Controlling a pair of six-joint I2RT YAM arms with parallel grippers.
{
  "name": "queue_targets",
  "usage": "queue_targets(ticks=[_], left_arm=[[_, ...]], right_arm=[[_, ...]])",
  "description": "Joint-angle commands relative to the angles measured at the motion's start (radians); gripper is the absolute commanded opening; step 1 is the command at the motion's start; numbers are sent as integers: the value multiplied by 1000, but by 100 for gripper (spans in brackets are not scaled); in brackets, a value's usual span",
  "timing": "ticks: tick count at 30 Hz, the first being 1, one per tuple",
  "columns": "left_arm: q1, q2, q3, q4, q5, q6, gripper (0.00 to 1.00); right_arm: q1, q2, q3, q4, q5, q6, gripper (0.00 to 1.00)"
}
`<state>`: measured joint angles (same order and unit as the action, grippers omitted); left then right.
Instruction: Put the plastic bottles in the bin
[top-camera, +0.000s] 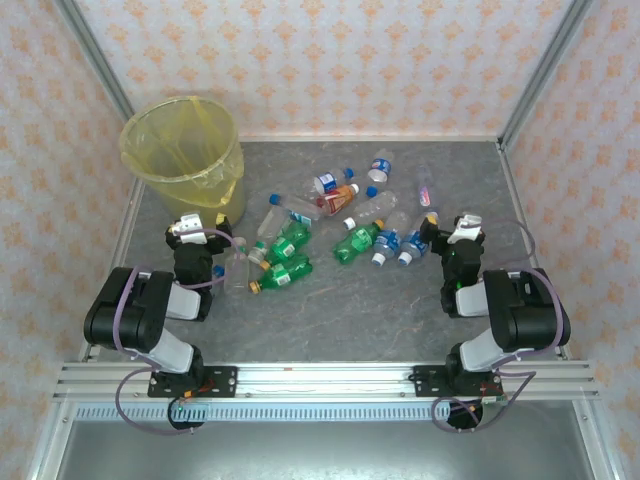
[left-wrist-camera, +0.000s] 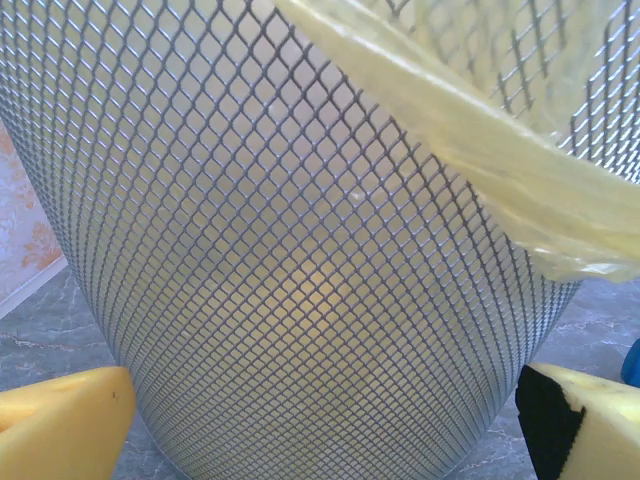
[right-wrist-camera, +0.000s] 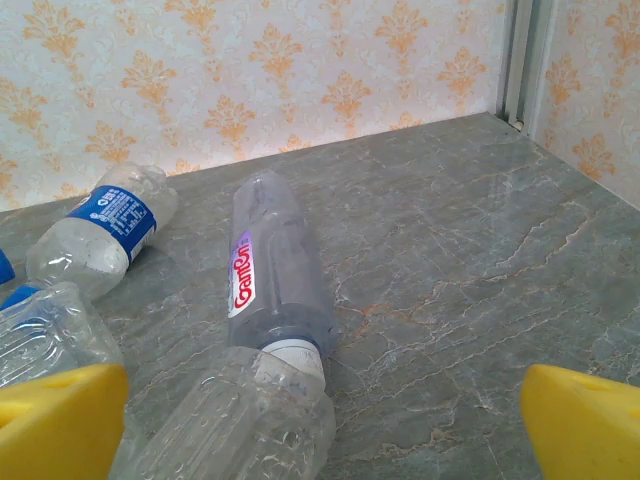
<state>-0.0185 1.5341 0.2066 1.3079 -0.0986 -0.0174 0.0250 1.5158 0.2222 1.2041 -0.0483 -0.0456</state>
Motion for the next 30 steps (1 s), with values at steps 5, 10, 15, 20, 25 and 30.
queue_targets(ticks=[5, 10, 15, 20, 25, 30], left_arm=[[9, 2, 5, 19, 31, 10, 100], [10, 2, 5, 19, 31, 9, 100], [9, 1, 6, 18, 30, 8, 100], [12, 1, 10, 10, 33, 4, 100], [13, 2, 9, 11, 35, 3, 100], [19, 1, 10, 7, 37, -4, 100]], right_arm=[[0, 3, 16, 11, 24, 7, 100], [0, 3, 16, 10, 25, 7, 100], [1, 3, 16, 11, 25, 7, 100], [0, 2, 16, 10, 24, 7, 100], [0, 1, 17, 9, 24, 7, 100], [0, 1, 16, 10, 24, 7, 100]])
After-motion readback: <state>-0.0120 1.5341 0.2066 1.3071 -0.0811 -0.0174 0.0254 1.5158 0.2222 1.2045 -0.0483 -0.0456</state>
